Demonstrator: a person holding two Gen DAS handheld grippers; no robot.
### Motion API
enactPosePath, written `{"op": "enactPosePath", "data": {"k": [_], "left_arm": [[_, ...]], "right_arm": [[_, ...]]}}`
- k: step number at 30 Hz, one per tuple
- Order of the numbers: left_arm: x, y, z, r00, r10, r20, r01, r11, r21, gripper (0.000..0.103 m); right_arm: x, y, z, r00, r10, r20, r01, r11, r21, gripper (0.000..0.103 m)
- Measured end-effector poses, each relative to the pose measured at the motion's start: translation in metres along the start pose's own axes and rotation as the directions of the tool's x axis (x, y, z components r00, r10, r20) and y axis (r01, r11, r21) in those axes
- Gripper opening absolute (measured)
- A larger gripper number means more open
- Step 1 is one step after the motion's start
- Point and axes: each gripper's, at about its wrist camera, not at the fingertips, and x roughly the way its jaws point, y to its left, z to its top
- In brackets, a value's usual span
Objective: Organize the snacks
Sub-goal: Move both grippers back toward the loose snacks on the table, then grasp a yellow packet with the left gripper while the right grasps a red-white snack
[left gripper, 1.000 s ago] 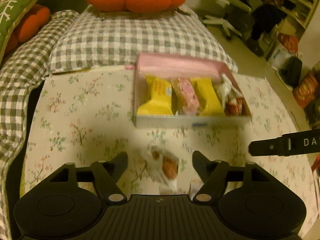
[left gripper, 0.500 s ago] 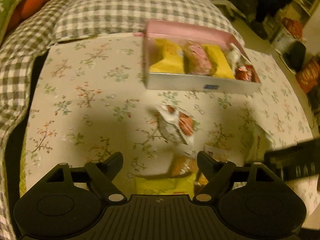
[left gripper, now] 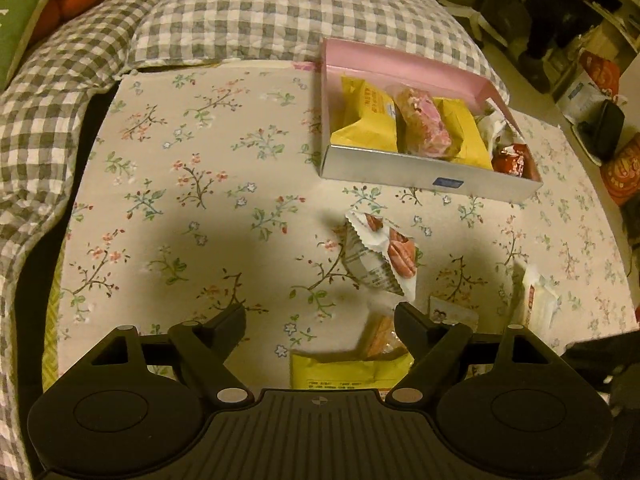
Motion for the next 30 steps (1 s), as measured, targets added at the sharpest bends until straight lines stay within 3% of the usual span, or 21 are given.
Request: {"op": "enactPosePath", "data": {"k": [12,17,20,26,30], "left_arm": [[0.003,0.002,-0.003,1.000,0.006,-0.016,-0.005,0.999,0.033,0.083],[0.003,0.003,-0.005,1.000,-0.004,-0.029,0.006,0.998,0.061,0.083],[0.002,0.002,-0.008,0.998,-0.042,-0.048,0.047,0.993,0.112,0.084],[-0.004,-0.014,-0.023,0.998,-0.043,-0.035,0.053,0.945,0.323,0.085],[-0.001,-0.029,-0.035,0.992,-0.096,-0.079,0.120,0.909,0.398,0.086]], "right_arm": [[0.016,0.018,-0.003,0.997,-0.070,0.012,0.071,0.991,-0.114,0.047],[0.022,0.014,0.000,0.997,-0.073,0.019,0.075,0.992,-0.105,0.029],[0.018,0.008,0.002,0.997,-0.069,0.018,0.070,0.995,-0.072,0.027],[0.002,-0.006,0.006,0.997,-0.078,0.028,0.078,0.997,-0.011,0.027],[-0.008,-0.023,0.011,0.993,-0.105,0.056,0.102,0.993,0.067,0.027]]}}
